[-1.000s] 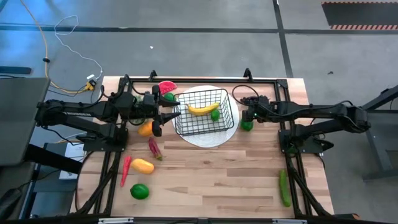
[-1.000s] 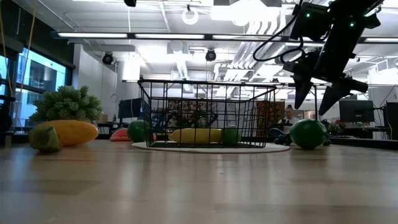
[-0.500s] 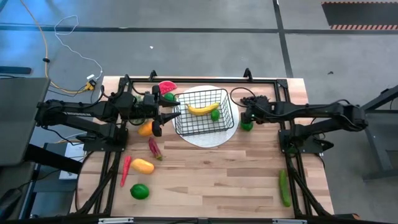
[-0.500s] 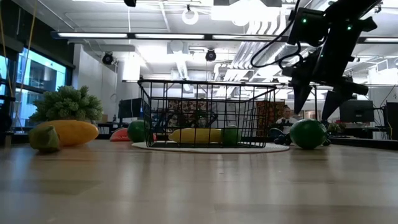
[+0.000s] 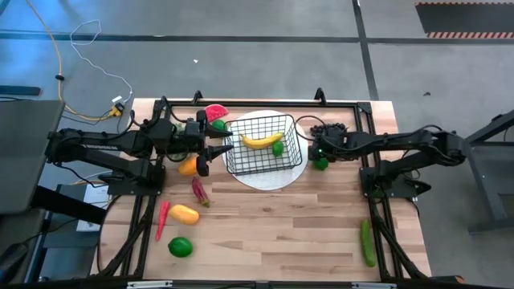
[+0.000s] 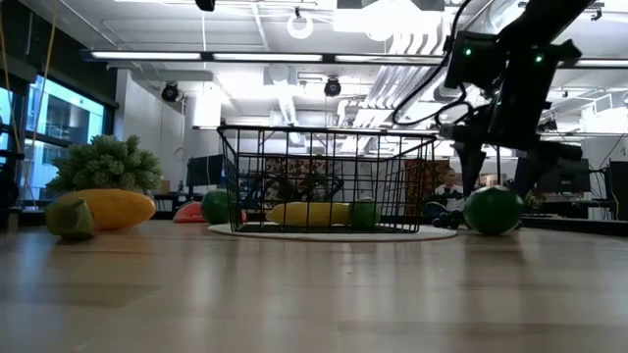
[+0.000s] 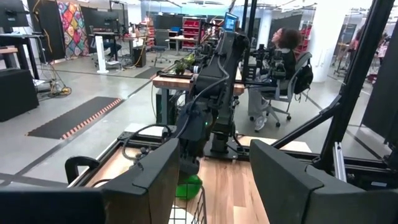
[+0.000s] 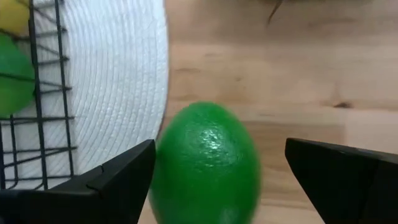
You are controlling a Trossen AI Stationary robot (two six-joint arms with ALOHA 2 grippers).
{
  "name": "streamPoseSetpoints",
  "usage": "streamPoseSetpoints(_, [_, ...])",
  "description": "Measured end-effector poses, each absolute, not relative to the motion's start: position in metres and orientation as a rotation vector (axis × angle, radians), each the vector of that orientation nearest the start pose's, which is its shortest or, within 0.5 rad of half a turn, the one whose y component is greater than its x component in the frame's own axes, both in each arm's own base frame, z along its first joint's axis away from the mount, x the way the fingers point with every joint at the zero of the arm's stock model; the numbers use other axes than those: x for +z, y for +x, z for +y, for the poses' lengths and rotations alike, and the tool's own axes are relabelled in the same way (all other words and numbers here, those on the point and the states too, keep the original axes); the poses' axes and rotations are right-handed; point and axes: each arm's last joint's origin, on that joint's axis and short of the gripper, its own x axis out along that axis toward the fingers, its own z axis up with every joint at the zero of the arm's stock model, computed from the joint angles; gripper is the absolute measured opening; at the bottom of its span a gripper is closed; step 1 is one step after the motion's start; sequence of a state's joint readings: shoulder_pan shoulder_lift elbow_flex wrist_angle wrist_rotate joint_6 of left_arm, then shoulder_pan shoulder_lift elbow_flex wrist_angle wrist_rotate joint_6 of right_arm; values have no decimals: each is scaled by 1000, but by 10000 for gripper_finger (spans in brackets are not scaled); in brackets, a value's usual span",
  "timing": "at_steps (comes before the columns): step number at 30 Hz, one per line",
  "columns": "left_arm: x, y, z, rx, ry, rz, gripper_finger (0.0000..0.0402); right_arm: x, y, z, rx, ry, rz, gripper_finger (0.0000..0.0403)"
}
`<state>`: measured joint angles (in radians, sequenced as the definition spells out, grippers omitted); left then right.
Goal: Build produce basket
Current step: Put the green lime into the black wire basket
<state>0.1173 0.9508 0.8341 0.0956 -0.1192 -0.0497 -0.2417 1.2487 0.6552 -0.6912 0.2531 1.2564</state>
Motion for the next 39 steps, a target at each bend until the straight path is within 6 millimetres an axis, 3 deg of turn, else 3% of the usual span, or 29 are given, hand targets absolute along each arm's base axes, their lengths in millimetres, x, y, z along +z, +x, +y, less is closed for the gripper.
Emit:
streamPoseSetpoints(12, [347, 212, 28, 237, -49, 17, 184, 144, 206, -56, -1181, 1051, 1004, 341])
streamPoseSetpoints(22, [347, 211, 29, 261, -48, 16, 184, 144, 205, -55, -1168, 1068, 1027, 324])
streamPoseSetpoints(28, [347, 211, 29, 262, -48, 16, 184, 159, 192, -52, -1168, 1051, 1042, 287])
streamPoseSetpoints(33, [347, 211, 29, 262, -49, 17, 184, 181, 170, -47, -1146, 1006, 1055, 290])
streamPoseSetpoints(39, [347, 211, 29, 263, -51, 16, 184, 220, 150, -39, -918, 945, 831, 292])
